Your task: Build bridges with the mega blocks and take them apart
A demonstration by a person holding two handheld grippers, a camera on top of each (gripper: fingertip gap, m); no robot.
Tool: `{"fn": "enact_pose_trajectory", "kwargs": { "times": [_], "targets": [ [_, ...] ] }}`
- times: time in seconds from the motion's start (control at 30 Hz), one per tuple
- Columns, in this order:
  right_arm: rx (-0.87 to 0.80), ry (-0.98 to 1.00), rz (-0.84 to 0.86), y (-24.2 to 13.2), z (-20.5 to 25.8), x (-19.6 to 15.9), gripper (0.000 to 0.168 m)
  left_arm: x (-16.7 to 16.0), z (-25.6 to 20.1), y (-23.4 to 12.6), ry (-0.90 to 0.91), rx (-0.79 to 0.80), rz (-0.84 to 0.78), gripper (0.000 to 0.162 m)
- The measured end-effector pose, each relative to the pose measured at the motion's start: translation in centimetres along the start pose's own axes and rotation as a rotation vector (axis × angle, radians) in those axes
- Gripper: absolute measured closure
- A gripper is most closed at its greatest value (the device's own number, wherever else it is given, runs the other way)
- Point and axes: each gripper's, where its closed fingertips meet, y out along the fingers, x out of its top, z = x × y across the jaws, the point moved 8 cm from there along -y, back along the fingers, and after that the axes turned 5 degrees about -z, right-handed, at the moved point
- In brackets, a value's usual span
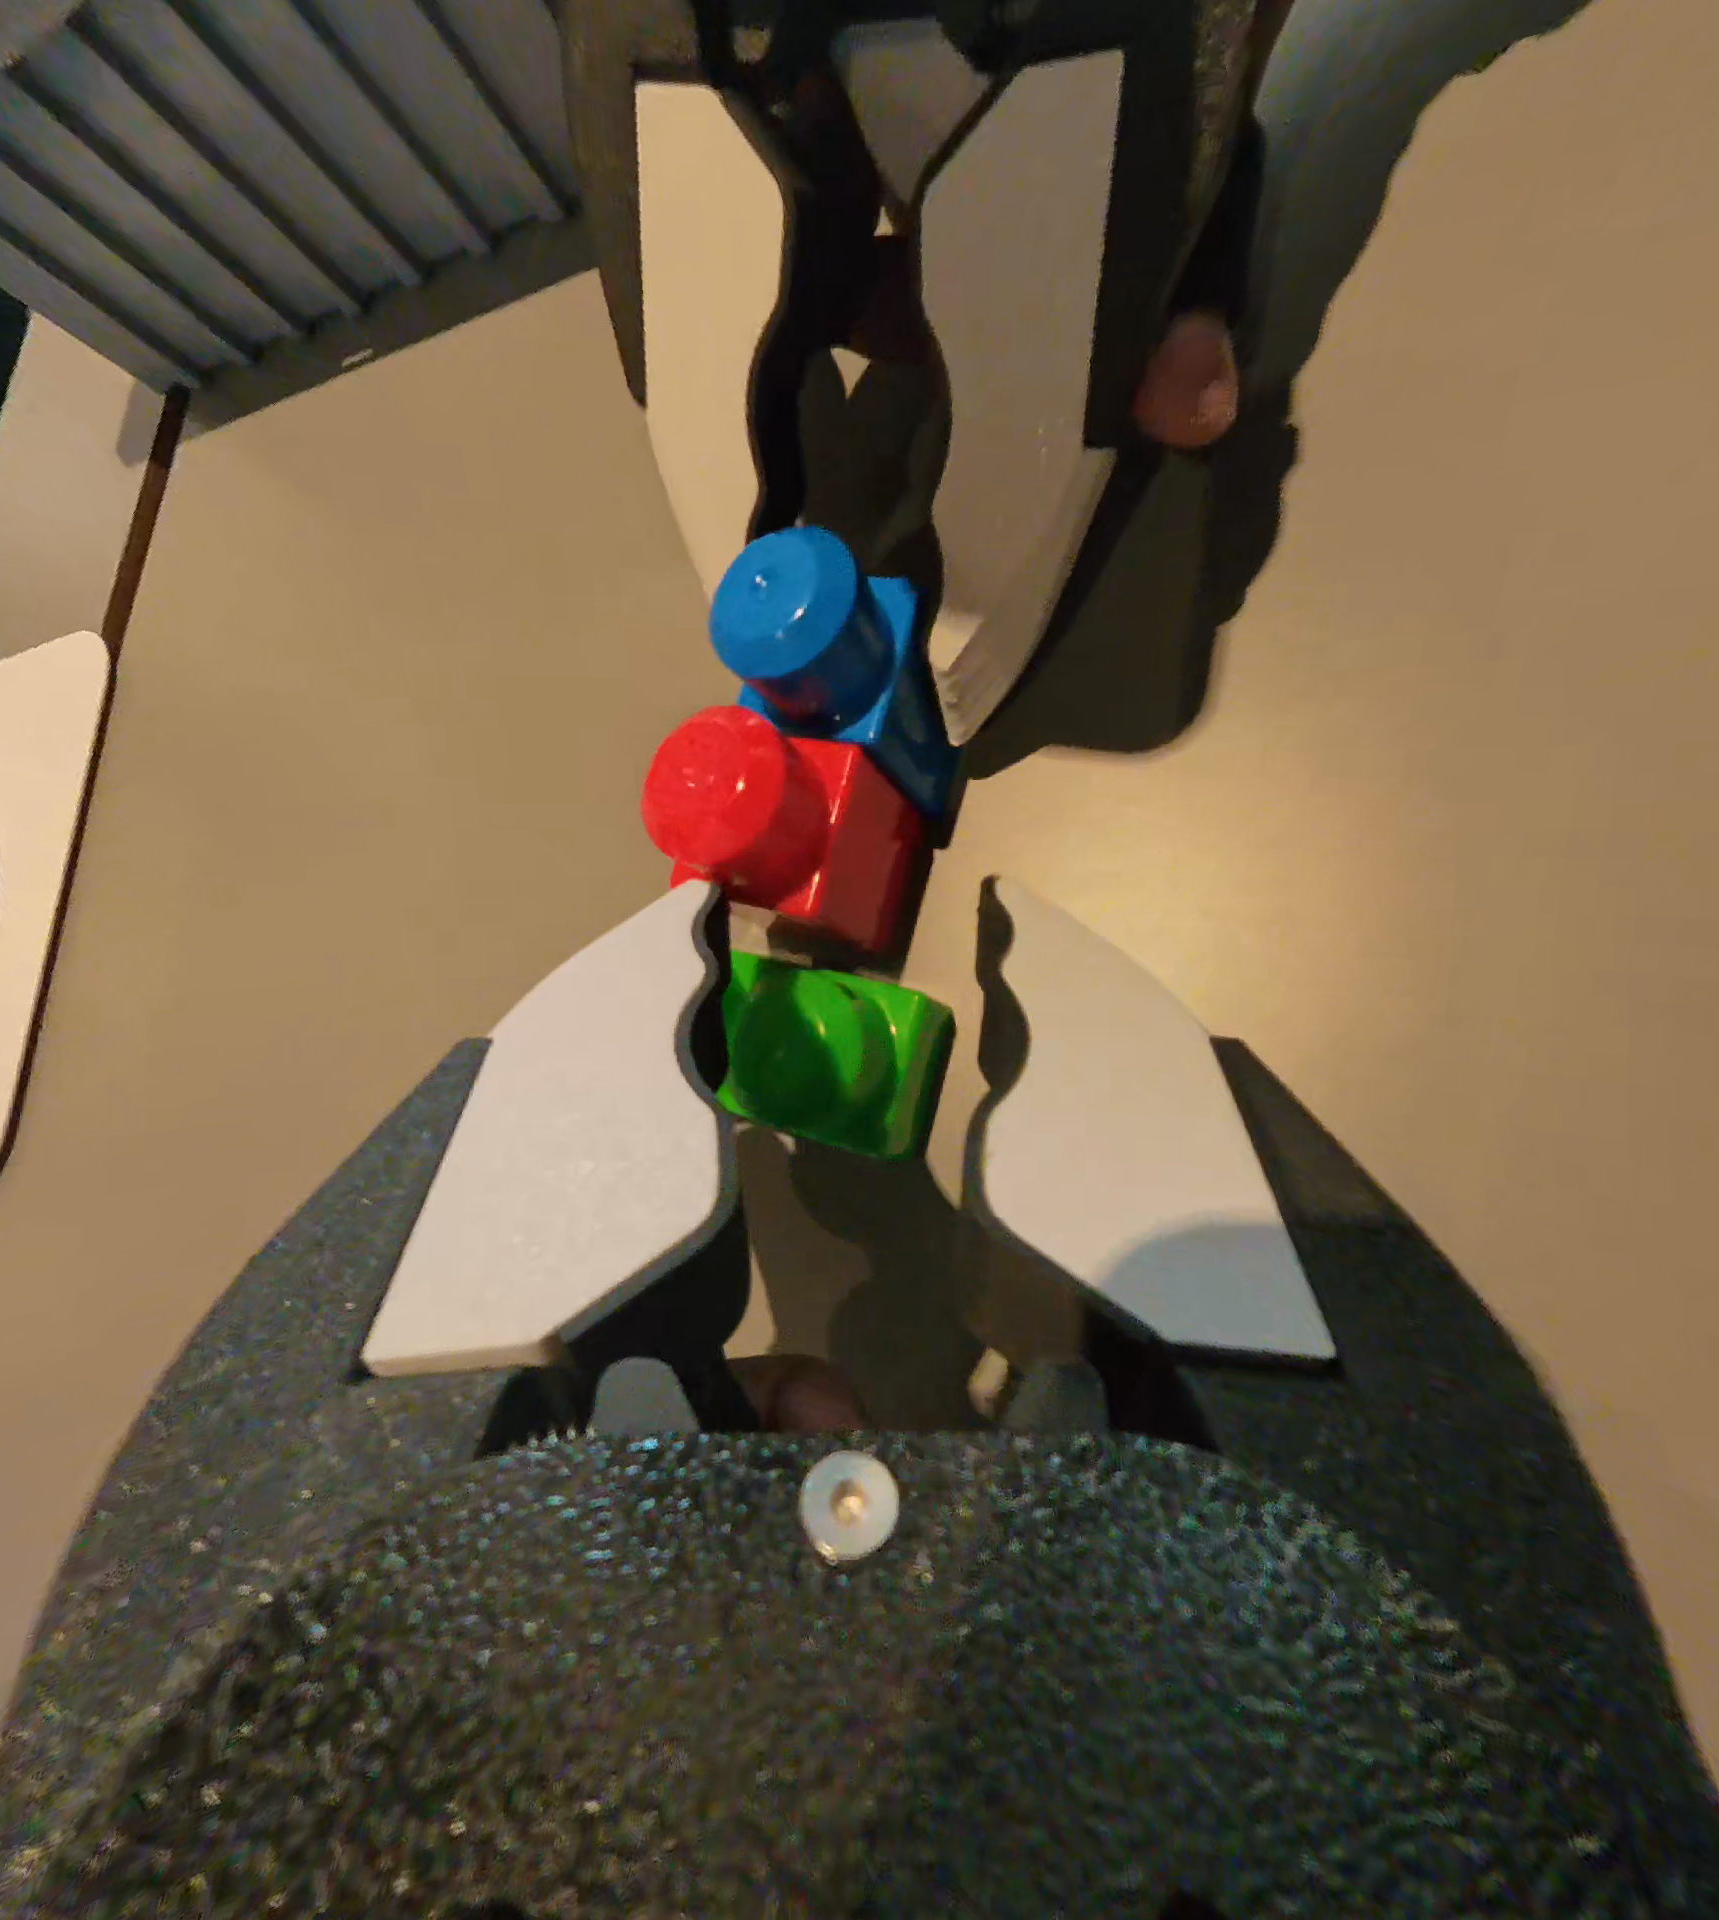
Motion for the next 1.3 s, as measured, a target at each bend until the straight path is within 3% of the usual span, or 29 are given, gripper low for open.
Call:
{"fn": "enact_pose_trajectory", "kwargs": {
  "times": [0.27, 0.5, 0.67, 0.97, 1.07, 1.17, 1.23, 1.3],
  "targets": [
    [0.138, -0.005, 0.055, 1.5, -0.8, 0.3, 0.126, -1.2, 0.7, -1.0, -0.032, -0.017, 0.05, 0.121],
    [0.037, -0.021, -0.095, -0.6, -0.5, 0.2, 0.105, -0.5, 1.8, -2.6, -0.05, 0.077, 0.005, 0.121],
    [-0.003, -0.008, -0.114, -1.4, -0.4, -0.2, 0.106, -1.0, 1.2, -2.1, -0.006, 0.038, 0.072, 0.139],
    [-0.006, -0.049, -0.07, -1.1, 0.1, -0.3, 0.107, -4.1, 3.1, -5.6, 0.003, 0.113, 0.175, 0.137],
    [-0.004, -0.04, -0.075, -1.1, 0.0, -0.3, 0.109, -4.7, 4.3, -7.4, -0.149, 0.179, 0.098, 0.123],
    [-0.003, -0.033, -0.073, -1.1, -0.1, -0.3, 0.11, -4.7, 5.1, -8.0, -0.431, 0.23, 0.04, 0.11],
    [-0.002, -0.03, -0.074, -1.1, -0.1, -0.3, 0.11, -4.6, 5.1, -7.4, -0.582, 0.243, 0.016, 0.103],
    [-0.001, -0.025, -0.075, -1.1, -0.1, -0.3, 0.111, -5.1, 4.4, -6.1, -0.623, 0.254, 0.087, 0.098]
  ]
}}
